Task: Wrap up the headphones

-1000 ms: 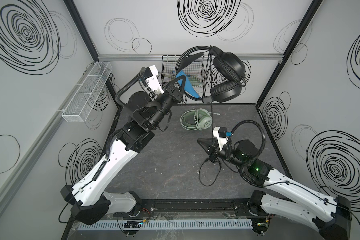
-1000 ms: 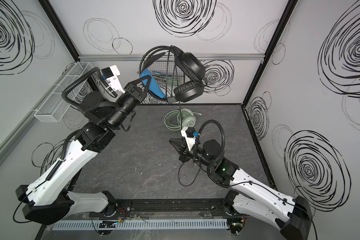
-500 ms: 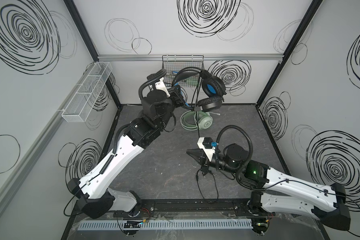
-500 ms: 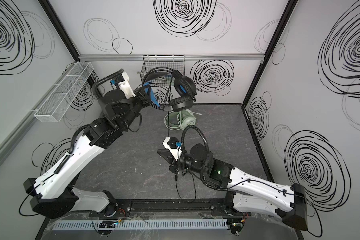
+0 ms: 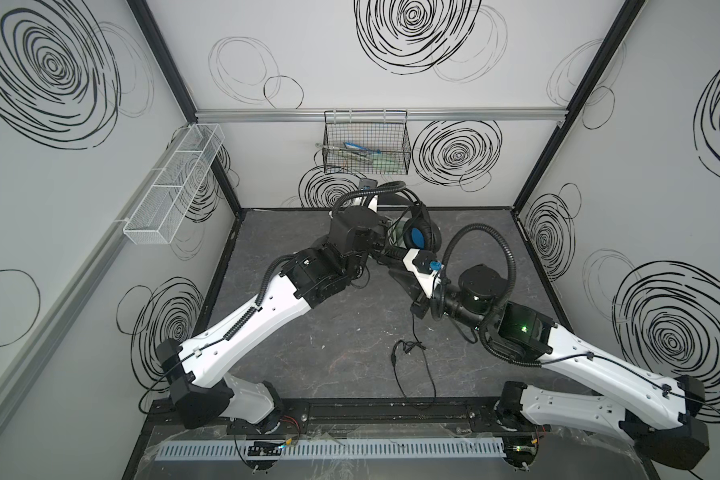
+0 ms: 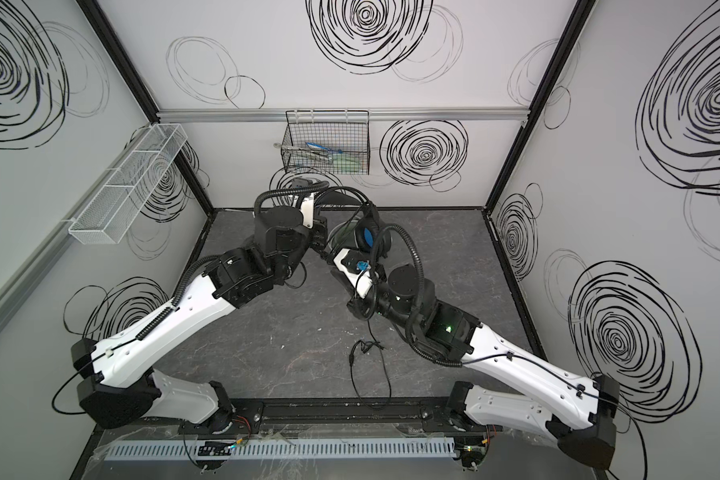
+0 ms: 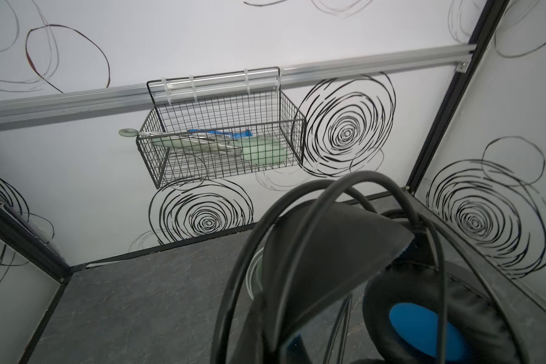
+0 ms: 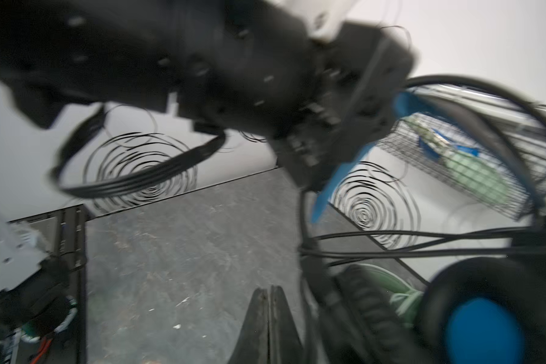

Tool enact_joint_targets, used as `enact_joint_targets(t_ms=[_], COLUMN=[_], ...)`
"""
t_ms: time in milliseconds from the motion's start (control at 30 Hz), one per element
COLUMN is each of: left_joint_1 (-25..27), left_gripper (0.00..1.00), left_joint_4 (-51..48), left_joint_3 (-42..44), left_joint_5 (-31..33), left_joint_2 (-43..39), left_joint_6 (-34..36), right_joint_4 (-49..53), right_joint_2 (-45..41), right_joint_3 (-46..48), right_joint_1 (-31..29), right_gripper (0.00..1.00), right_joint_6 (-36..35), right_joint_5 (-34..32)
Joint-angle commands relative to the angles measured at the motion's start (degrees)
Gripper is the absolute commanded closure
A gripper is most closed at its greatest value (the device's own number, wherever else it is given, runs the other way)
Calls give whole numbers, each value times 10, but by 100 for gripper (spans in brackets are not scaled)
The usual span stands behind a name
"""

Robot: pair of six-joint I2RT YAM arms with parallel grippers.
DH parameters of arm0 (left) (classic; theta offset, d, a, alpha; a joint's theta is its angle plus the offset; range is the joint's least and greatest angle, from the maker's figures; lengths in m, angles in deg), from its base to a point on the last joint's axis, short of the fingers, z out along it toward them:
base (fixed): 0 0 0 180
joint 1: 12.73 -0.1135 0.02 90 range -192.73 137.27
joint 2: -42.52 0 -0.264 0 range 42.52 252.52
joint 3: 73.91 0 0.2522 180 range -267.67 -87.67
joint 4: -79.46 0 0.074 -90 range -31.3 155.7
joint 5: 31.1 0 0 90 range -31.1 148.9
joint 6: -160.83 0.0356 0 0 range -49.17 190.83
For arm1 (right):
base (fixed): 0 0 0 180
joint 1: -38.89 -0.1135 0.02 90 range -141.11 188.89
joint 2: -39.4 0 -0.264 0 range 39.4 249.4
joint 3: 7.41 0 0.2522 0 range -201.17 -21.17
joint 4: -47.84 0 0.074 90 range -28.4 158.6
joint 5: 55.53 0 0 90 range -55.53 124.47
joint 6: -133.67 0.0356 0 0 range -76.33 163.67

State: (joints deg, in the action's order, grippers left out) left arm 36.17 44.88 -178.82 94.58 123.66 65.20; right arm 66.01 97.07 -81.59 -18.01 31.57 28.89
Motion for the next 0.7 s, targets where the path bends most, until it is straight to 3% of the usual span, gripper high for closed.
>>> enact_joint_targets(t_ms=[0,133,367,533,667], left_joint_1=[4,14,15,5,-10], left_gripper=[100,100,100,100,100], left_joint_4=[1,-32,-109,-127,-136], left_joint_3=[-7,1,-1,-1,-7], left_joint_5=[-12,-23,-70,-104,-155], left_joint_2=[-3,-14,-17,-16,-16], left_joint_6=[58,78,98,95,82], right_joint_4=[18,37,39,37,10], right_joint_2=[7,19,16,-24,-33], right_joint_3=[-47,-73,-57,-38,-25], right_joint_1=[50,93,98,92,101], right_gripper=[96,96,93,88,87], right_joint_6=[-83,-147,-242,-320,-346], right_joint_5=[-11,-16,-52,-4,-55])
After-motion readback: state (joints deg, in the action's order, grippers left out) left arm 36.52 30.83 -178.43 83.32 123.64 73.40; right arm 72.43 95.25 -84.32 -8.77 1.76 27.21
